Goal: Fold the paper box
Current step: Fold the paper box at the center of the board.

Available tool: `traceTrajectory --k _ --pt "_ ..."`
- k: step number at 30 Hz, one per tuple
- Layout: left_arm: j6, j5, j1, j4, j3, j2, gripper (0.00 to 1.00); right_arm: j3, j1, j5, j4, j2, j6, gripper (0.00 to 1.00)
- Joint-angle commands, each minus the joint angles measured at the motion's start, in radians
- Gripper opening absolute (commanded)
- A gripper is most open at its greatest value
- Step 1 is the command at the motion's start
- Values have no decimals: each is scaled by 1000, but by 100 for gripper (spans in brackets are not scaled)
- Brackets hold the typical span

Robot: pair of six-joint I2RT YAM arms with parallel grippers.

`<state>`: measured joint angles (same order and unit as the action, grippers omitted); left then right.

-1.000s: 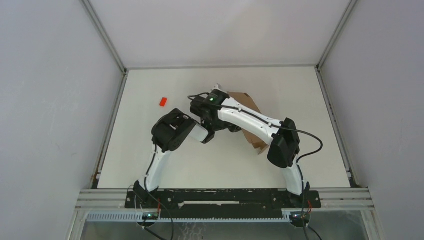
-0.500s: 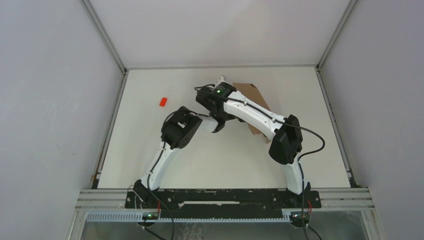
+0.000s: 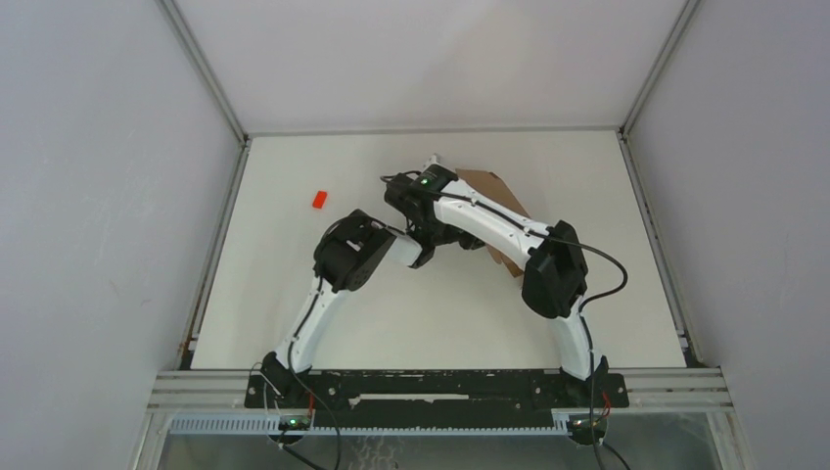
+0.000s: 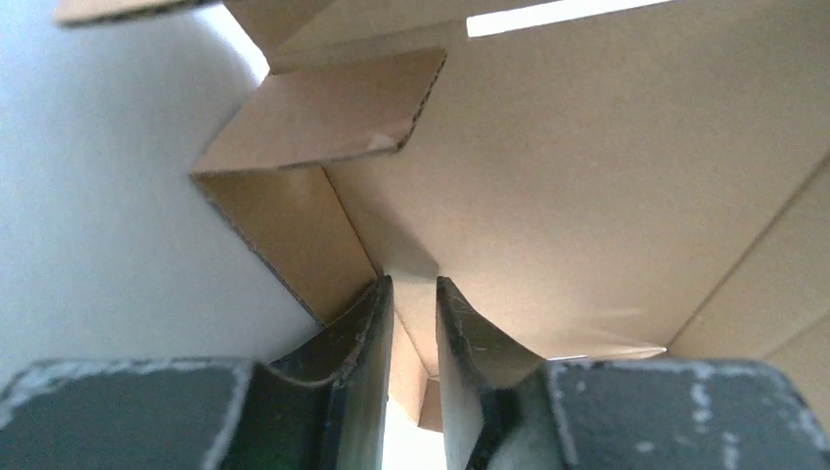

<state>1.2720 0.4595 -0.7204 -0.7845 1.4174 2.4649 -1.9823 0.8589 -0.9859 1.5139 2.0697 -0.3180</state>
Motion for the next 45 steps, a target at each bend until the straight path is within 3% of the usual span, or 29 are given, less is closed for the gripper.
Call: traceTrajectory --k 1,5,8,19,28,33,39,45 --pt "-20 12 17 -78 -94 -70 30 -35 1 -38 14 27 -15 0" --pt "-22 22 35 -111 -146 -98 43 -53 2 -73 42 45 -30 0" --pt "-25 28 47 -132 -185 -132 45 -65 2 -95 74 53 -50 0" --pt "-45 23 76 -170 -351 -272 42 -53 10 -136 78 29 -43 0" --pt "22 53 184 -306 -452 -301 36 -37 40 -167 77 29 -42 0" --pt "38 121 251 -308 -396 -310 36 -33 45 -169 73 27 -42 0" --pt "-61 165 290 -60 -226 -304 40 -28 63 -178 79 37 -56 0" --pt "-62 224 308 59 -43 -218 40 -30 98 -193 89 56 -72 0"
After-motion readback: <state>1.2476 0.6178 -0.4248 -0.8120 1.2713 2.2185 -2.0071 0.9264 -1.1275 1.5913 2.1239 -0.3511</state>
